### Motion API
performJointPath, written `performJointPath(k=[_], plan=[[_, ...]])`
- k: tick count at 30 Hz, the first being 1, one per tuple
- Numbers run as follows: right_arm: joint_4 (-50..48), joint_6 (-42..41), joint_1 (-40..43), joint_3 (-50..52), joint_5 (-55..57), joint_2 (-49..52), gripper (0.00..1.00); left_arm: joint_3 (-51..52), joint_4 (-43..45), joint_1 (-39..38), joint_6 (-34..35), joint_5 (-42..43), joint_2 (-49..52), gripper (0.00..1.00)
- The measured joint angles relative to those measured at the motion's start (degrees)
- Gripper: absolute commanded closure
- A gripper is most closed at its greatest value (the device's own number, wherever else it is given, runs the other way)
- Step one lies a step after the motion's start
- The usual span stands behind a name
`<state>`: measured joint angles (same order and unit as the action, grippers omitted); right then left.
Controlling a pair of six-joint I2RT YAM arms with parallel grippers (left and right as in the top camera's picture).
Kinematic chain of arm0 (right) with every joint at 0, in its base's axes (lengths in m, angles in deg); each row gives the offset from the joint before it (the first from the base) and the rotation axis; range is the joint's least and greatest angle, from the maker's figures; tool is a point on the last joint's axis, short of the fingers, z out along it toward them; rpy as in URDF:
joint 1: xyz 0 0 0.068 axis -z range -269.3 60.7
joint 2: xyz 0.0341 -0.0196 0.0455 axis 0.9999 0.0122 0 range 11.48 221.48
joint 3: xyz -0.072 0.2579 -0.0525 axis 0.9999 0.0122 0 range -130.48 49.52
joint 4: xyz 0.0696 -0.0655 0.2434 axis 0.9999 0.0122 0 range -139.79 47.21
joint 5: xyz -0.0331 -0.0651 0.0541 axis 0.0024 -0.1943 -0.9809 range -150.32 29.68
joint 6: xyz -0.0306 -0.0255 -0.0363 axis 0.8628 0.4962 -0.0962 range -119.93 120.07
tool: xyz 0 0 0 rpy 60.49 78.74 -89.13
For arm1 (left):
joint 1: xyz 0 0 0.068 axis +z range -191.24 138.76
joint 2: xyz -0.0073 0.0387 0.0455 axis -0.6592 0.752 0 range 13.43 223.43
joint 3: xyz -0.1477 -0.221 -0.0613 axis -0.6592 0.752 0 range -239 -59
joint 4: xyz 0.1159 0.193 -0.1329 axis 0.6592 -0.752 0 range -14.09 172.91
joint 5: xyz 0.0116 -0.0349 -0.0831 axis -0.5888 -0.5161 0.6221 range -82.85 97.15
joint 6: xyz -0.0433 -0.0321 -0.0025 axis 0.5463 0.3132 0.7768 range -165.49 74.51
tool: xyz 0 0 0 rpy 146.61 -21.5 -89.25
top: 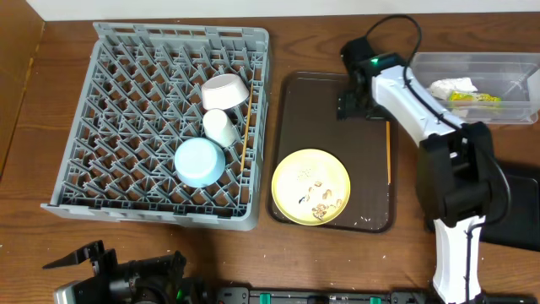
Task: Sort waste into correct bins and load items into the dishwasher
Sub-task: 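Return the right gripper to the tray and grasp the second chopstick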
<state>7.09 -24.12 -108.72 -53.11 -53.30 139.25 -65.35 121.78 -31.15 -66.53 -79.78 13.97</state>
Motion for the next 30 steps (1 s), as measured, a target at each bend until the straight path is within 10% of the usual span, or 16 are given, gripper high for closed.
performJointPath(k=[12,30], plan=[[-2.4,12.7,9.0,4.6,-13.7,0.0,0.08,0.0,0.0,0.0,0.0,0.0,0.0,0.05],[1.7,10.7,7.5,3.7,-11.3,-2.5,0.11,0.0,0.0,0.0,0.0,0.0,0.0,0.05]])
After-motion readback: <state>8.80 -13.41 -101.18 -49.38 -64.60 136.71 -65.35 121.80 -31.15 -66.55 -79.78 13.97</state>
